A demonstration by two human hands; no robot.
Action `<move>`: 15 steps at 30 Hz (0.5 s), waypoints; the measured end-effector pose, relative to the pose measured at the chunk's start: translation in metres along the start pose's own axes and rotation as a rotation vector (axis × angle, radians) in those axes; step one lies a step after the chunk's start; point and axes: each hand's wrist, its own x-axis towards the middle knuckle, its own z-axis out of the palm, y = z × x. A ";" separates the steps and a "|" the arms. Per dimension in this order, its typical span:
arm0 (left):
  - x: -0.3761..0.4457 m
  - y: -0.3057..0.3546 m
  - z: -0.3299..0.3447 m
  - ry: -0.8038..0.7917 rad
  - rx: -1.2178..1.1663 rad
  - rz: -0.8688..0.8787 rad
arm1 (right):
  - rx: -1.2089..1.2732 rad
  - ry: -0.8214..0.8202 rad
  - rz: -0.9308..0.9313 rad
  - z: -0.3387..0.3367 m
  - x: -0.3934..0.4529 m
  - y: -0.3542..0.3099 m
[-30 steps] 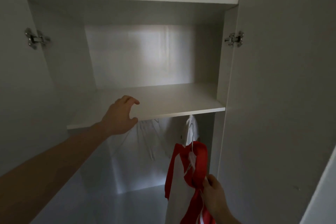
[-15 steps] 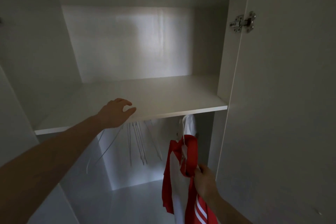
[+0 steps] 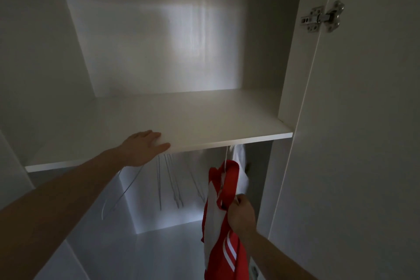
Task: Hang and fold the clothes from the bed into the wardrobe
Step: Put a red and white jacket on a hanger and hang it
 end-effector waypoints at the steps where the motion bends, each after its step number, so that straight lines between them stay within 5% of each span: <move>1: 0.000 0.003 0.000 -0.023 0.005 0.002 | -0.022 -0.001 -0.018 0.004 0.003 -0.004; 15: -0.001 0.011 0.008 0.024 -0.109 -0.071 | 0.029 0.053 -0.072 0.030 0.074 -0.064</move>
